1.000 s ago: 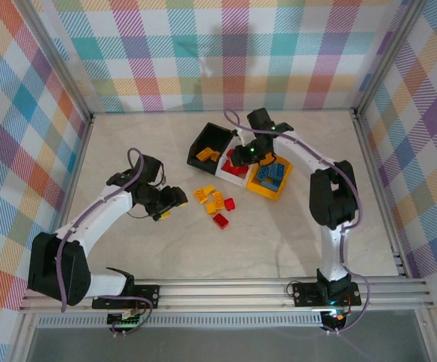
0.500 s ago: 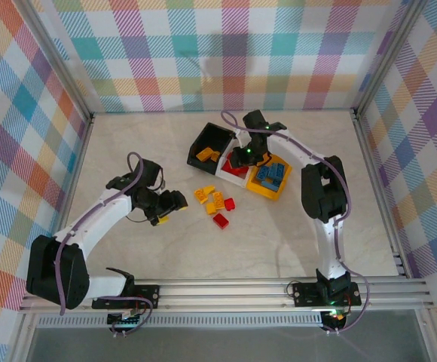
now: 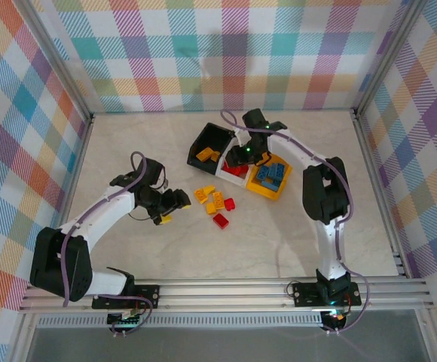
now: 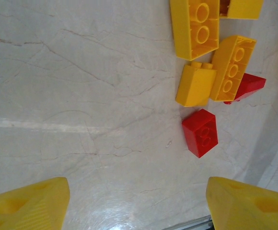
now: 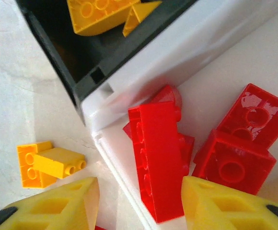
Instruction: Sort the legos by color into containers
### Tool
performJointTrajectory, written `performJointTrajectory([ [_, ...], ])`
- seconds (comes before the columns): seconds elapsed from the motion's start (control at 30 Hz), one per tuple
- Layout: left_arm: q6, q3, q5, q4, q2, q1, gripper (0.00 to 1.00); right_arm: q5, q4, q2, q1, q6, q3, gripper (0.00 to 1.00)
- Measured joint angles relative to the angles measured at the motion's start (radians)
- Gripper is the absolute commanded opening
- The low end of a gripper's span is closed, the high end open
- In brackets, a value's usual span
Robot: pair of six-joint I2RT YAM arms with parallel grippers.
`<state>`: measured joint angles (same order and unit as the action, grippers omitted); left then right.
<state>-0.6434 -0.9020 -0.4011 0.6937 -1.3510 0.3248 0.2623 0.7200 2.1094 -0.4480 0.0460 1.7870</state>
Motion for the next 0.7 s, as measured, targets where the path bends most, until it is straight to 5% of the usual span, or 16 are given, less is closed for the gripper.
performJointTrajectory([
  [0.5,-0.080,0.016,-0.041,-0.129,-0.004,0.005,0.82,0.165,-0.149,-0.558,-0.005,0.022,-0.419,0.63],
  [0.7,-0.103,0.015,-0.042,-0.156,-0.027,0.035,0.85,0.201,-0.155,-0.691,-0.082,0.003,-0.639,0.64],
])
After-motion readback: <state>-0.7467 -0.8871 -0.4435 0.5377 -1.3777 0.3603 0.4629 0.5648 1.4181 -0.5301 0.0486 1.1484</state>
